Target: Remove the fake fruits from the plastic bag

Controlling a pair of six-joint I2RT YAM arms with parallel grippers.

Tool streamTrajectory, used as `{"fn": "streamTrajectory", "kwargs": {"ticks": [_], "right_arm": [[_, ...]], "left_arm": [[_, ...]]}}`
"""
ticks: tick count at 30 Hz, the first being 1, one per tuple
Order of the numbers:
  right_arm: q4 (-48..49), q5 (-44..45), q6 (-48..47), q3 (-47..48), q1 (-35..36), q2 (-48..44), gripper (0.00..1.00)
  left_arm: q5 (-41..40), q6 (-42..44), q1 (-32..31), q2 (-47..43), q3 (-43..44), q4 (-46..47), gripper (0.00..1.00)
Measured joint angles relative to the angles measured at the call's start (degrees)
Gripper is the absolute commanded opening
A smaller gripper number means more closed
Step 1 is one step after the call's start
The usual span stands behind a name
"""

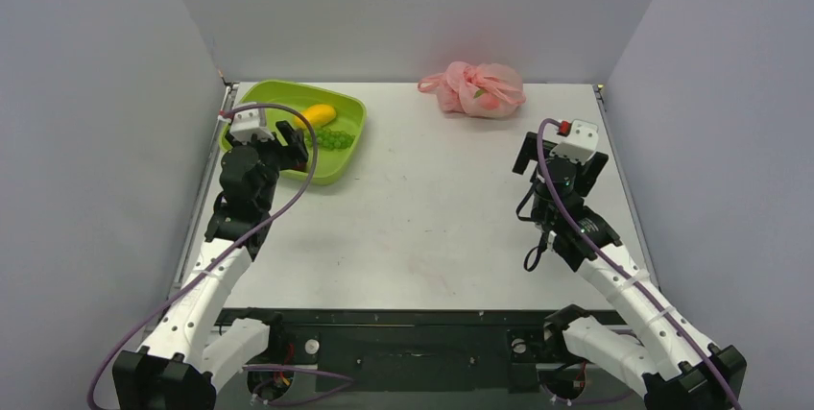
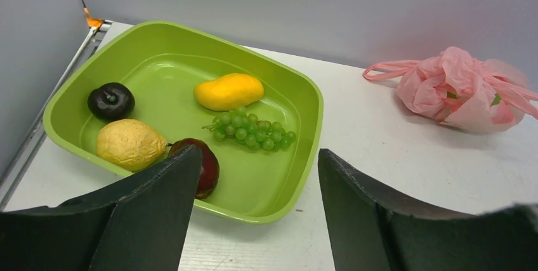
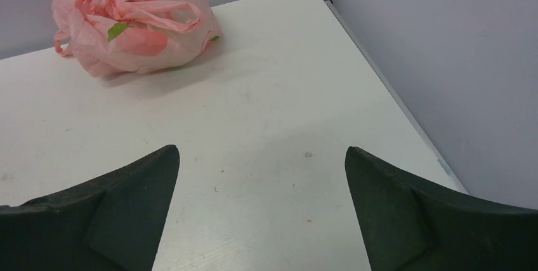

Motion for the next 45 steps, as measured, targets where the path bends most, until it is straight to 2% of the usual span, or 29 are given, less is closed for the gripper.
{"fn": "streamTrajectory", "kwargs": {"ticks": [13, 20, 31, 40, 45], "right_arm": [[0.24, 1.25, 3.54, 0.11, 0.0, 2.93, 0.99], [0.31, -1.57, 8.26, 1.99, -1.73, 6.03, 1.0], [0.28, -14.29, 16.44, 13.03, -9.44, 21.24, 1.0], [5.16, -30.64, 19.06, 26.69, -15.5, 42.58, 0.95], [7.3, -36.68, 20.31, 31.95, -17.64, 50.12, 0.93]], "left_arm": [[4.59, 0.5, -0.02, 0.68, 0.0, 0.09, 0.65], [5.44, 0.48, -0.02, 0.74, 0.0, 0.09, 0.66], [5.81, 0.52, -0.02, 0.35, -0.81, 1.62, 0.66], [7.19, 0.52, -0.02, 0.46, -0.81, 2.58, 0.66], [7.78, 0.52, -0.02, 0.81, -0.81, 2.6, 0.65]]}}
